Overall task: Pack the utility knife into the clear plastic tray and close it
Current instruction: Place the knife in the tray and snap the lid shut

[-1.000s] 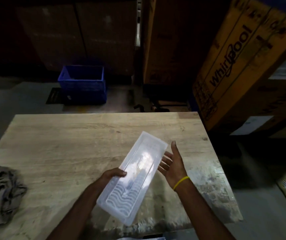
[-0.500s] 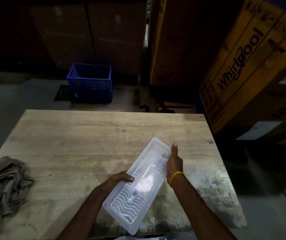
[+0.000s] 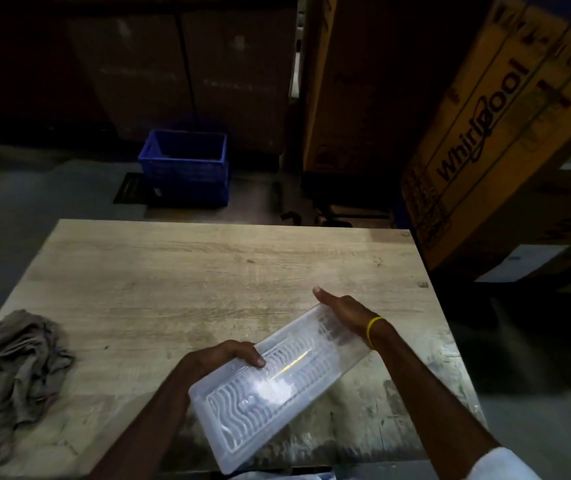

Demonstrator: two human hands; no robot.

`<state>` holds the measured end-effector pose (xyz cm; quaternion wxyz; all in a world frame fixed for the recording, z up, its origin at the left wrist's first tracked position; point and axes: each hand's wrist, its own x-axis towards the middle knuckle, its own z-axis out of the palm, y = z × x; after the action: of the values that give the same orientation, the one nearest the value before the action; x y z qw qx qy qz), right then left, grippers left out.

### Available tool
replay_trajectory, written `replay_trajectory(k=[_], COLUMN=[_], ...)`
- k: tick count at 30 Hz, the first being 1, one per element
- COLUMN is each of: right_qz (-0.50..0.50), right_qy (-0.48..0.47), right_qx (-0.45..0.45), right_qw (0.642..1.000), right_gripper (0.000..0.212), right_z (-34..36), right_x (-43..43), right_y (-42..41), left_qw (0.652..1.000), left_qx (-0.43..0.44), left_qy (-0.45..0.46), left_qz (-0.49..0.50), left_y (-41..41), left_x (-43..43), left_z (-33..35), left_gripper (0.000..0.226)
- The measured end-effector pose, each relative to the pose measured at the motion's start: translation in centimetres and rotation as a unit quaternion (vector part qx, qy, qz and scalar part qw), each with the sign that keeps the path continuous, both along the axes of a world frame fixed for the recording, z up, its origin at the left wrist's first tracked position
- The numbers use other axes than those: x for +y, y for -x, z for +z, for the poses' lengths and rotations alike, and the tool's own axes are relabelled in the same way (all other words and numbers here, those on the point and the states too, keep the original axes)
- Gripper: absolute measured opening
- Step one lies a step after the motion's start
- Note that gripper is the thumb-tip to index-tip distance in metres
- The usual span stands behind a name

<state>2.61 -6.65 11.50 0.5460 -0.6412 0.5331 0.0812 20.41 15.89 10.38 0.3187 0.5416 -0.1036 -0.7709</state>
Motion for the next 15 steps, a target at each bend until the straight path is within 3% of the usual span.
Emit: replay_trajectory(k=[3, 6, 8, 11, 14, 15], right_qz=[0.004, 0.005, -0.003, -0.073, -0.204, -0.229], right_qy=[-0.008, -0.012, 0.015, 0.079, 0.152, 0.166], right_qx=[-0.009, -0.018, -0.019, -0.057, -0.124, -0.146], right_qw=[1.0, 1.0, 1.0, 0.993, 0.959, 0.948], right_gripper=[0.101, 0.083, 0.078, 0.073, 0.046, 0.037], right_z=[-0.2, 0.2, 0.3, 0.2, 0.4, 0.3], right_x=[0.6, 1.3, 1.5, 1.1, 1.7, 2.4], right_y=[0.1, 0.4, 0.3, 0.4, 1.2, 1.7], left_qw=[1.0, 1.0, 0.998, 0.998, 0.987, 0.981], left_qx=[0.025, 0.016, 0.059, 0.055, 0.046, 0.032], left_qy=[-0.004, 0.0, 0.019, -0.003, -0.011, -0.001], left_qz=[0.006, 0.009, 0.021, 0.04, 0.155, 0.191], left_y=[0.1, 0.5, 0.5, 1.4, 2.2, 2.5], left_x=[0.3, 0.4, 0.1, 0.2, 0.5, 0.4], left_z=[0.1, -0.1, -0.7, 1.0, 0.9, 0.6], left_gripper=[0.073, 0.092, 0.067, 0.018, 0.028, 0.046])
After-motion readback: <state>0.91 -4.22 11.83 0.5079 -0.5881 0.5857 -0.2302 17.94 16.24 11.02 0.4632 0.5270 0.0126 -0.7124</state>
